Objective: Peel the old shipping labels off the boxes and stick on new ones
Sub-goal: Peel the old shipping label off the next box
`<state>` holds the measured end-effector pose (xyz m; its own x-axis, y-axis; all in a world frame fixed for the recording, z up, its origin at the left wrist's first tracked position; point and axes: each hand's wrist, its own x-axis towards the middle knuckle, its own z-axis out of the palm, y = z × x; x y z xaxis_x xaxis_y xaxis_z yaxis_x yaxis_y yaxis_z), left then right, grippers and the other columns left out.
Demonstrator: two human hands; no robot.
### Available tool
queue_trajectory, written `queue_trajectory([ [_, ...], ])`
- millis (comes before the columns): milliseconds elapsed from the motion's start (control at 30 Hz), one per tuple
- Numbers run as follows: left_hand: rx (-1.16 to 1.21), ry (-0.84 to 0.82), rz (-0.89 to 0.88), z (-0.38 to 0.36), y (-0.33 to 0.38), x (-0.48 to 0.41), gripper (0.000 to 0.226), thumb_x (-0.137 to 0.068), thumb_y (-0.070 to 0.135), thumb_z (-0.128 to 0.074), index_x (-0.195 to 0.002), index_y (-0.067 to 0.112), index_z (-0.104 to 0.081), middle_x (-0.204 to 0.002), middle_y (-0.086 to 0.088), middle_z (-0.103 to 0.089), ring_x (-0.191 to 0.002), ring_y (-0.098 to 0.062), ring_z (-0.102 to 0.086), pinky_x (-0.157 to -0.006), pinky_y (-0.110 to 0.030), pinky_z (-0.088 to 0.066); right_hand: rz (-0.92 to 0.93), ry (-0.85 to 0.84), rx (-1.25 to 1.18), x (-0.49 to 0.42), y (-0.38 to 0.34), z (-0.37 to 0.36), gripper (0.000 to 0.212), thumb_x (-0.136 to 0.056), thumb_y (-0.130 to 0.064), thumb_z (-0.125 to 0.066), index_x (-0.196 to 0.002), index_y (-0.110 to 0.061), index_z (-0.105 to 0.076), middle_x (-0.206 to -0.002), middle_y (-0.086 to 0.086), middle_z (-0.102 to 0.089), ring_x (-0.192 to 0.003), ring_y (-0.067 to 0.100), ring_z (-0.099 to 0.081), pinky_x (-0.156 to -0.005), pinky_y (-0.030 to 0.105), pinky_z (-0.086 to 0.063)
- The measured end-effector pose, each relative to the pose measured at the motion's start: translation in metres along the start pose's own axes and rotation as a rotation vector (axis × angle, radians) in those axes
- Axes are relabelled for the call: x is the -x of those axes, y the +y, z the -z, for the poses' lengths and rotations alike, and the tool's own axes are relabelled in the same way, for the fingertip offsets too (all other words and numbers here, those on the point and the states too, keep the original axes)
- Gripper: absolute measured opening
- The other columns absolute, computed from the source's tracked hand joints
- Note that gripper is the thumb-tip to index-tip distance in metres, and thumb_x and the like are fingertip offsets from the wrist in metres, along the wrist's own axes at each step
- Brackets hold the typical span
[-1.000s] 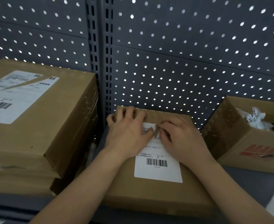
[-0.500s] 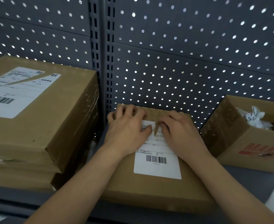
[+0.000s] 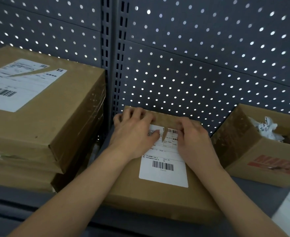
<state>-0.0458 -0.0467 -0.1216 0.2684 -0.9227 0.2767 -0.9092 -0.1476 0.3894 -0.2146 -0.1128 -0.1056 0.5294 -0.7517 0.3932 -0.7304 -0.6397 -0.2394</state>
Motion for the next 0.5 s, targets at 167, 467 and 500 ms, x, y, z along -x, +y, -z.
queue_trajectory([
  [167,0.009,0.004,0.001,-0.0024,-0.0012,-0.0006,0.043,-0.088,0.058,-0.045,-0.124,0.035,-0.050,-0.132,0.007,-0.044,-0.131,-0.023,-0.026,-0.105,-0.048,-0.021,0.020,-0.035,0.010,0.0001,-0.0045,0.0018,0.022,-0.090,0.005,-0.053,-0.106,-0.009,-0.061,-0.098,0.006,-0.061,-0.092,0.020,-0.056,-0.074,0.025,-0.042],
  [467,0.008,0.012,-0.002,-0.0031,-0.0019,-0.0007,0.043,-0.088,0.058,-0.045,-0.123,0.034,-0.051,-0.133,0.006,-0.044,-0.132,-0.024,-0.027,-0.105,-0.048,-0.022,0.046,-0.027,-0.032,-0.0071,-0.0013,-0.0033,0.020,-0.091,0.005,-0.052,-0.100,-0.010,-0.062,-0.092,0.004,-0.063,-0.084,0.013,-0.049,-0.073,0.029,-0.044],
  [500,0.010,0.015,-0.002,-0.0031,-0.0017,-0.0005,0.042,-0.088,0.058,-0.046,-0.123,0.034,-0.051,-0.132,0.006,-0.044,-0.131,-0.024,-0.027,-0.105,-0.048,-0.022,0.054,-0.022,-0.025,-0.0070,-0.0015,-0.0032,0.020,-0.091,0.005,-0.053,-0.099,-0.011,-0.062,-0.090,0.004,-0.063,-0.082,0.012,-0.047,-0.071,0.029,-0.044],
])
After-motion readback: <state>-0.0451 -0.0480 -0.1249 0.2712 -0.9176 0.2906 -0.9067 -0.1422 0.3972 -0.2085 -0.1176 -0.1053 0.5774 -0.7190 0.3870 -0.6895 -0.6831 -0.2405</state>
